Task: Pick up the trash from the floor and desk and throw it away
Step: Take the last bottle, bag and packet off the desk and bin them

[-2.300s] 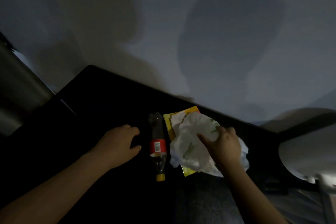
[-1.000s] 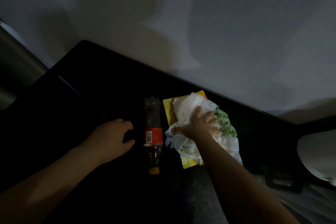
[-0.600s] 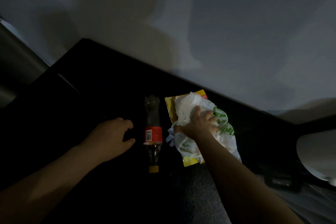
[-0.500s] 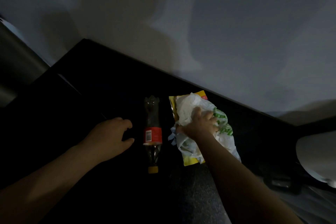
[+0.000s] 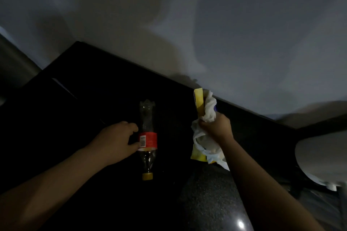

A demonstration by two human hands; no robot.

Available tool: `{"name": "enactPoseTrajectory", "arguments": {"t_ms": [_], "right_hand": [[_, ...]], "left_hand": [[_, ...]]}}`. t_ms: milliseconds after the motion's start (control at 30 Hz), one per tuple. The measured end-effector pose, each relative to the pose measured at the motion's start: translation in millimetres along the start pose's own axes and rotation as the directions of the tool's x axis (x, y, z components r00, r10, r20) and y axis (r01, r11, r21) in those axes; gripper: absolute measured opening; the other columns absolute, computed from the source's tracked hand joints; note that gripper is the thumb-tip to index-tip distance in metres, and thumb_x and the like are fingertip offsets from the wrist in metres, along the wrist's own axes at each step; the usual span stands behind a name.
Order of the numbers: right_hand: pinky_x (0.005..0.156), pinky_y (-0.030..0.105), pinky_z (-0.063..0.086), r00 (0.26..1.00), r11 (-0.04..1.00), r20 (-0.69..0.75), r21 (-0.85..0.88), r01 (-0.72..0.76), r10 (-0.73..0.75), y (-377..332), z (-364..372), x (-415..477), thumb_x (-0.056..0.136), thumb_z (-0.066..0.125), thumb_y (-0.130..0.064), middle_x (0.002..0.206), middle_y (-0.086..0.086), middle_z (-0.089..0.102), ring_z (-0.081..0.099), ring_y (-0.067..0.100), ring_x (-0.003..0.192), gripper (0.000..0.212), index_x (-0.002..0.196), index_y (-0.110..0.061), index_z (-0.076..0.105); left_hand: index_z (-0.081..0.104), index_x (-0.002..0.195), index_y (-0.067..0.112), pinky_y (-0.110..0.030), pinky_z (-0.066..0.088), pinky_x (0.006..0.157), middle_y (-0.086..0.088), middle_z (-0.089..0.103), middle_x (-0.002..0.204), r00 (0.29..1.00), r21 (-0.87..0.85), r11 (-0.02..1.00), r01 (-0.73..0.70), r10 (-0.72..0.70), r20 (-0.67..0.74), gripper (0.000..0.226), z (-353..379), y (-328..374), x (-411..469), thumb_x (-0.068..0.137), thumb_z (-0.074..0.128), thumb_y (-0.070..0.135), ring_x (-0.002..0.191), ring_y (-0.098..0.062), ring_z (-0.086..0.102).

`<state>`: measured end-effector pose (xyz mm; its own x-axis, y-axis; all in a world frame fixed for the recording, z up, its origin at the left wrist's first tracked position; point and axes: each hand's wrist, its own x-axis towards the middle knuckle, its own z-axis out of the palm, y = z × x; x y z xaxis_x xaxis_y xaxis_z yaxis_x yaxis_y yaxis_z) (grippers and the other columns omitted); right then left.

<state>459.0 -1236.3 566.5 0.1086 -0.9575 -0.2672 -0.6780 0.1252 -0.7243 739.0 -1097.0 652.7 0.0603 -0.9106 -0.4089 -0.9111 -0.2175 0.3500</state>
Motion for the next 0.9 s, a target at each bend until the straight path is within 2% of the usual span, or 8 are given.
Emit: {"name": "enactPoseTrajectory", "arguments": {"t_ms": [67,133,200,267,333,433,567,900], "right_hand": [[0.053,0.009,0.044,0.999,0.989,-0.032,0.147,-0.022,0.027,2,-6,-6,0.076,0.075,-0.027,0.075,-0.011,0.064,0.062,0.001,0.071,0.017,0.077,-0.031,0.058],[0.05,0.006,0.044,0.997,0.968,-0.069,0.25,-0.029,0.047,4,-14,-12,0.073,0.077,-0.028,0.072,-0.01,0.067,0.064,-0.004,0.067,0.018,0.079,-0.031,0.06],[0.051,0.006,0.045,0.992,0.943,-0.107,0.331,-0.022,0.061,5,-25,-21,0.071,0.078,-0.027,0.071,-0.012,0.069,0.065,-0.006,0.069,0.017,0.08,-0.029,0.064],[0.053,0.009,0.048,0.991,0.905,-0.113,0.426,-0.021,0.076,7,-35,-32,0.071,0.079,-0.024,0.077,-0.016,0.071,0.067,-0.002,0.073,0.02,0.086,-0.026,0.067],[0.056,0.009,0.049,0.99,0.866,-0.112,0.499,-0.014,0.081,6,-44,-47,0.072,0.08,-0.019,0.082,-0.015,0.073,0.068,0.0,0.076,0.024,0.091,-0.027,0.067],[0.059,0.009,0.05,0.991,0.831,-0.129,0.556,0.033,0.047,2,-52,-70,0.076,0.077,-0.009,0.085,-0.019,0.073,0.068,-0.001,0.078,0.027,0.092,-0.029,0.066],[0.059,0.008,0.049,0.986,0.819,-0.16,0.571,0.054,0.047,-5,-55,-97,0.077,0.075,-0.005,0.083,-0.021,0.072,0.068,-0.003,0.077,0.027,0.091,-0.027,0.066],[0.052,0.008,0.047,0.93,0.852,-0.337,0.521,0.051,0.15,-58,-54,-163,0.073,0.078,-0.013,0.075,-0.019,0.071,0.067,-0.002,0.068,0.019,0.082,-0.026,0.067]], "left_hand": [[0.054,0.12,0.021,-0.026,0.047,0.084,0.0,0.056,0.115,1.0,-0.052,0.999,0.014,-0.013,0.014,0.042,6,11,6,0.084,0.064,0.041,0.099,-0.012,0.055],[0.052,0.121,0.019,-0.03,0.048,0.086,-0.003,0.054,0.116,0.999,-0.1,0.994,0.05,-0.048,0.025,0.047,12,22,15,0.083,0.065,0.043,0.1,-0.015,0.055],[0.049,0.122,0.017,-0.035,0.05,0.089,-0.006,0.051,0.118,0.994,-0.166,0.98,0.11,-0.108,0.022,0.057,17,33,27,0.078,0.069,0.048,0.103,-0.02,0.055],[0.043,0.127,0.015,-0.033,0.05,0.086,-0.01,0.046,0.121,0.982,-0.201,0.961,0.189,-0.191,0.01,0.072,24,41,37,0.073,0.074,0.05,0.105,-0.025,0.055],[0.03,0.138,0.011,-0.033,0.049,0.088,-0.015,0.039,0.129,0.962,-0.217,0.938,0.271,-0.273,0.022,0.091,32,45,46,0.069,0.078,0.047,0.111,-0.03,0.053],[0.0,0.15,0.009,-0.039,0.048,0.097,-0.021,0.03,0.141,0.943,-0.26,0.906,0.333,-0.319,0.095,0.116,47,45,52,0.071,0.08,0.037,0.12,-0.034,0.048],[-0.013,0.149,0.014,-0.043,0.05,0.094,-0.018,0.041,0.137,0.958,-0.291,0.914,0.284,-0.258,0.124,0.123,57,44,51,0.071,0.08,0.028,0.115,-0.031,0.052],[0.004,0.149,0.031,-0.037,0.053,0.081,-0.01,0.046,0.126,1.0,-0.363,0.931,-0.022,0.028,0.011,0.109,4,48,17,0.068,0.078,0.034,0.097,-0.024,0.059]]}}
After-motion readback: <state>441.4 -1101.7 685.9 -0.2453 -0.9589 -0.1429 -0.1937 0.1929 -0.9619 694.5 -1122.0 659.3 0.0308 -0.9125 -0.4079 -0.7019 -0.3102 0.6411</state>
